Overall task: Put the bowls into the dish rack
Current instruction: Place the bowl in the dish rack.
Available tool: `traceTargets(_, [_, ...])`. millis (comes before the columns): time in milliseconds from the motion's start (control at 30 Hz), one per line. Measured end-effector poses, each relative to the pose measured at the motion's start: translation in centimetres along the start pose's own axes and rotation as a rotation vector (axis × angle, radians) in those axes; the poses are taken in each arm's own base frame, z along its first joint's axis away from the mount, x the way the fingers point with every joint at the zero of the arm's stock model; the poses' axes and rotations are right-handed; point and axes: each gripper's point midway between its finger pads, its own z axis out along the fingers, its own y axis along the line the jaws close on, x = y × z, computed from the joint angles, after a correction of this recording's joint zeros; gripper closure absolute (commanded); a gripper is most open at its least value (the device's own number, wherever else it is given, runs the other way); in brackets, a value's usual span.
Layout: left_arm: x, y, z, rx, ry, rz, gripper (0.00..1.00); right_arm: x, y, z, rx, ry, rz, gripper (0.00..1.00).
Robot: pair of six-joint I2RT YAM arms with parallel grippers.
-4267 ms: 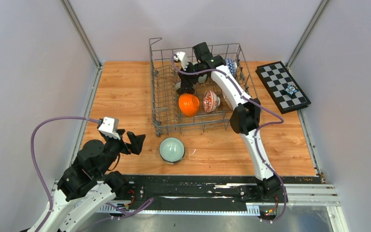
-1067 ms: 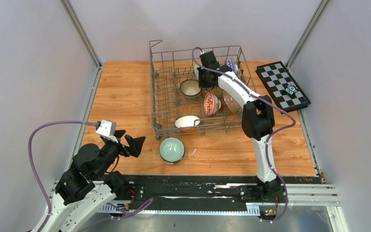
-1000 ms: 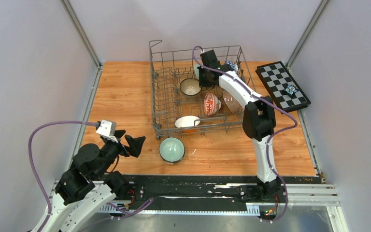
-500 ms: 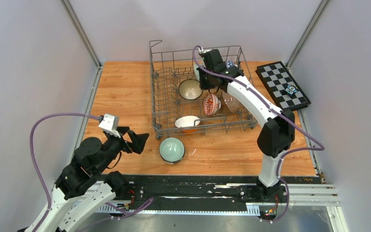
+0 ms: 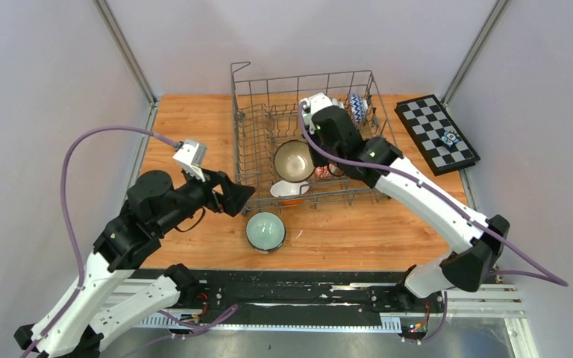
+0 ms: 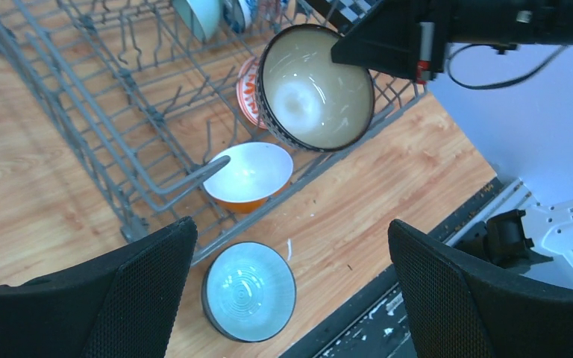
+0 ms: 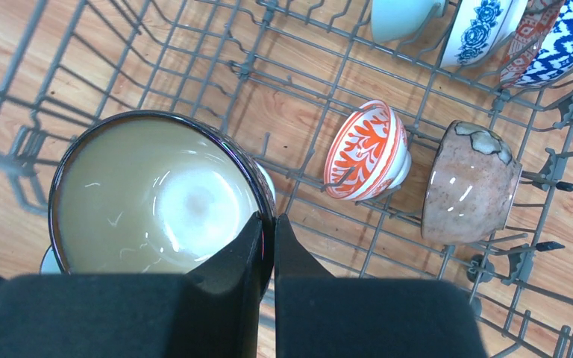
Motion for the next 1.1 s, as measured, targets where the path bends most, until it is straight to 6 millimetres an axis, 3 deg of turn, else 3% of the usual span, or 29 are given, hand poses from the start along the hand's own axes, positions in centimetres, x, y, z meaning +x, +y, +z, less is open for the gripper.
traceTargets(200, [1.3,-0.8,2.3,0.030,0.082,-0.040,0.00,0.1,2.3,-3.0,-0.019,-0.052,-0.050,0.98])
traceTargets(467, [2.9,-1.0,4.8,0.024,0.164,-0.104,0.03,1.3,5.8,-4.8,-0.040,-0.074,-0.125,0.98])
traceTargets(900, [5.3,0.2,6.1,-0.045,0.216,-0.177,0.35,1.4,7.8,-6.5,-0.018,-0.120,-0.172,0.98])
traceTargets(1100, [6.2,0.6,6.6,-0.067,0.231,-0.195,0.59,1.4,8.0,-6.8,-0.009,-0.129,-0.178,0.98])
